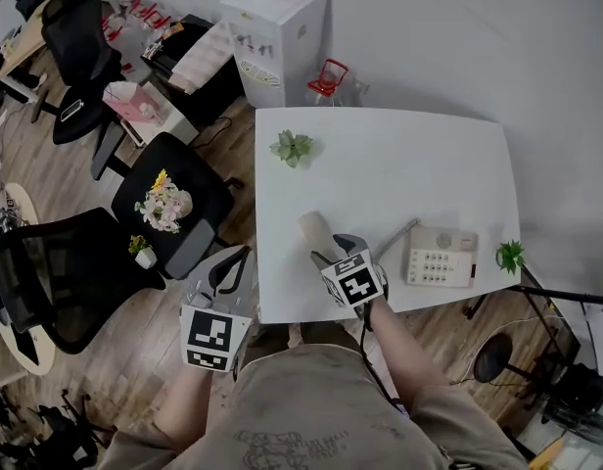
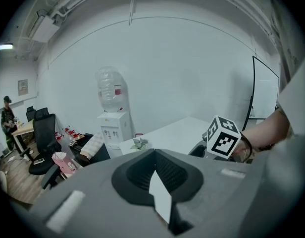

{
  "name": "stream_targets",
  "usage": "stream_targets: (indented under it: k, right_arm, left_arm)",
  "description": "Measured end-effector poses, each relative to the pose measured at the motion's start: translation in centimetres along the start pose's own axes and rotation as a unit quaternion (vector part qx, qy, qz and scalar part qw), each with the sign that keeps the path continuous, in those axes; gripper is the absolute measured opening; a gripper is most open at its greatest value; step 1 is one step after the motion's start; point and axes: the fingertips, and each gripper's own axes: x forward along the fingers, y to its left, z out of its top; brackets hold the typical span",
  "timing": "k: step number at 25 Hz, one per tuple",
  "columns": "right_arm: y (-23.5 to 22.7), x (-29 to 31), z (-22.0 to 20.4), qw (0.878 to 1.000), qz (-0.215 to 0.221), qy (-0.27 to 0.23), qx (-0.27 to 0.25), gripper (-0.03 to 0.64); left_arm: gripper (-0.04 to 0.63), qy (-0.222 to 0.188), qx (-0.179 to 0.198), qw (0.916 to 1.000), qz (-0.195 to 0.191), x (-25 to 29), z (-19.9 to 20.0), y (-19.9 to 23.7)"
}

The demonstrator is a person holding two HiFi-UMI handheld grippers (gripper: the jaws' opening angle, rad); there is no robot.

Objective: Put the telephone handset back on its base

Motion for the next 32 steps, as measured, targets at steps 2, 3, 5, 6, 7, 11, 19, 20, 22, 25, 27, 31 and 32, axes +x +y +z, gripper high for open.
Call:
stream_targets:
  k: [2, 3, 5, 6, 7, 11, 19, 20, 22, 25, 27, 31, 32]
  right_arm:
    - [-0.3, 1.0, -0.5, 1.0, -0.008, 0.011, 0.009, 0.276]
    - [-0.5, 1.4, -0.8, 1.0, -0.01, 0.018, 0.014, 0.276]
    - [-0.6, 2.4, -1.3, 0.999, -0.013, 0.03, 0.024, 0.282]
    - [-0.6, 2.9, -1.3, 0.999, -0.013, 0.035, 0.028, 0.284]
    - [-0.5, 3.4, -1.3, 0.999, -0.012, 0.039, 0.03, 0.288]
    - [-0.3, 5.4, -1.5, 0.998, -0.014, 0.06, 0.024, 0.308]
    - [-0.7, 6.6, -1.7, 0.995, -0.036, 0.086, 0.024, 0.262]
    - [-0.9, 6.7, -1.8, 0.995, -0.036, 0.087, 0.028, 0.261]
    - [-1.3, 6.8, -1.9, 0.995, -0.042, 0.082, 0.043, 0.252]
    - [-1.5, 6.7, -1.8, 0.993, -0.046, 0.061, 0.085, 0.252]
    - [-1.6, 6.1, -1.4, 0.99, -0.046, 0.039, 0.13, 0.25]
    - [-2.5, 3.9, 0.6, 0.98, -0.052, -0.021, 0.189, 0.25]
    - [-3.0, 3.2, 1.2, 0.977, -0.055, -0.037, 0.204, 0.25]
  left_arm:
    - [0.003, 0.002, -0.004, 1.0, -0.002, 0.3, -0.2, -0.1]
    - [0.003, 0.001, -0.006, 1.0, -0.004, 0.5, -0.3, -0.3]
    - [0.003, 0.001, -0.011, 0.9999, -0.007, 0.6, -0.5, -0.4]
    - [0.003, 0.001, -0.013, 0.9999, -0.007, 0.5, -0.6, -0.4]
    - [0.003, 0.002, -0.015, 0.9999, -0.007, 0.4, -0.7, -0.3]
    - [0.003, 0.006, -0.028, 0.9996, -0.008, 0.1, -1.5, -0.2]
    - [0.003, 0.018, -0.033, 0.9992, -0.014, -0.1, -3.0, 0.2]
    - [0.003, 0.018, -0.034, 0.9992, -0.015, -0.1, -3.1, 0.3]
    - [0.003, 0.018, -0.036, 0.9991, -0.016, -0.1, -3.2, 0.5]
    - [0.003, 0.018, -0.042, 0.9989, -0.014, -0.3, -3.5, 0.8]
    - [0.003, 0.02, -0.038, 0.999, -0.017, -0.5, -3.7, 0.8]
    - [0.003, 0.023, -0.022, 0.9991, -0.027, -0.3, -3.5, 0.5]
    - [0.003, 0.022, -0.018, 0.9991, -0.03, -0.2, -3.3, 0.5]
